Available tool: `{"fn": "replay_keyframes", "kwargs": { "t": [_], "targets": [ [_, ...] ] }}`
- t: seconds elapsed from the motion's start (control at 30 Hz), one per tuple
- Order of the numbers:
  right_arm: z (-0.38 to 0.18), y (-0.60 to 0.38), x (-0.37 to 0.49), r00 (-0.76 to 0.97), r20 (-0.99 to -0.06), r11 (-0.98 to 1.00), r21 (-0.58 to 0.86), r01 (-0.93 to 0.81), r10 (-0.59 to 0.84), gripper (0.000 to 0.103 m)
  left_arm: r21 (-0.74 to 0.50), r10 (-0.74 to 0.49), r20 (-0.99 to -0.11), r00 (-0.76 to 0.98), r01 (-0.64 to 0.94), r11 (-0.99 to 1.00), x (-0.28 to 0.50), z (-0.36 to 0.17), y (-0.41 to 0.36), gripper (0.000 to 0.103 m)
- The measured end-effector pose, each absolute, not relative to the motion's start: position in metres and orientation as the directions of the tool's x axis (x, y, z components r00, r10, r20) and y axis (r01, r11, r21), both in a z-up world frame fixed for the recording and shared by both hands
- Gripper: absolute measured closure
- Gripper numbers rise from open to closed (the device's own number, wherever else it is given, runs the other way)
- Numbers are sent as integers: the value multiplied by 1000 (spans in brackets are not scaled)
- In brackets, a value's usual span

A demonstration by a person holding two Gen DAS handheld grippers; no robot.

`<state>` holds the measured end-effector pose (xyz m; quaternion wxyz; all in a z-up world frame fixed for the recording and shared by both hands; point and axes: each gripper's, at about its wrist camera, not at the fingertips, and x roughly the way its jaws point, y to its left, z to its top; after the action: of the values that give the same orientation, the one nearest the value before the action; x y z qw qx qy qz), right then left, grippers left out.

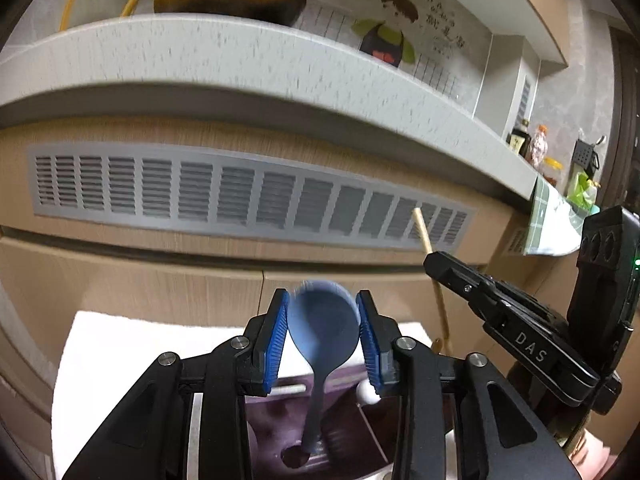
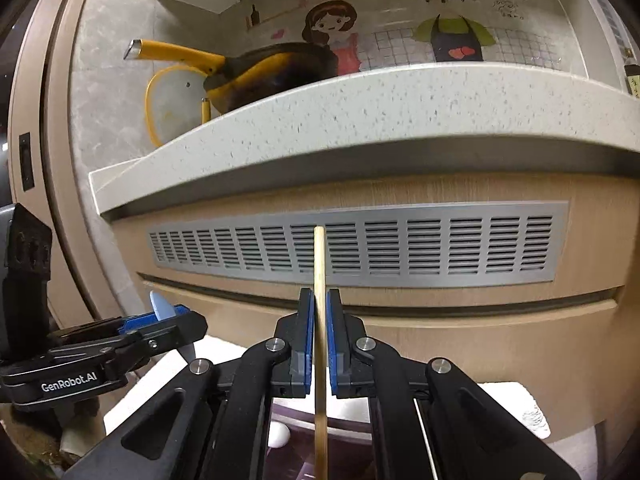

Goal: Organize utensils
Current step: 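Release the blue spoon into the caddy with the left tool while the right lowers the chopstick in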

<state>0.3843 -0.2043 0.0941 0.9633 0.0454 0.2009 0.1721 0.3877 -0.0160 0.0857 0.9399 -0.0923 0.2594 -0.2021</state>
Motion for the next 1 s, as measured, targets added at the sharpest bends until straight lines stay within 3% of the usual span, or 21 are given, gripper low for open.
{"fn": "replay_keyframes", "kwargs": {
  "t": [0.13,0.33,0.6,0.8,0.83,0.9,1.0],
  "targets": [
    [84,-211,375,845,-411,940,154,-306,342,89,-290,-425,-477,769,319,902,383,77,-13,57],
    [84,-226,350,828,-470,952,150,-266,305,89,-288,-412,-510,755,302,909,366,74,-11,52],
    [55,-217,357,677,-704,975,110,-195,215,88,-262,-383,-578,721,280,924,333,56,-2,50],
    [40,-193,369,665,-742,984,-43,-172,84,89,-241,-352,-599,720,257,936,304,45,14,46],
    [39,-190,370,665,-743,983,-65,-174,69,98,-244,-350,-599,720,253,936,300,44,18,45],
    [39,-182,372,656,-754,977,-120,-177,26,98,-250,-347,-600,721,242,937,292,40,27,45],
    [61,-180,363,700,-712,975,-116,-192,53,98,-281,-354,-598,719,225,933,284,35,40,44]
  ]
}}
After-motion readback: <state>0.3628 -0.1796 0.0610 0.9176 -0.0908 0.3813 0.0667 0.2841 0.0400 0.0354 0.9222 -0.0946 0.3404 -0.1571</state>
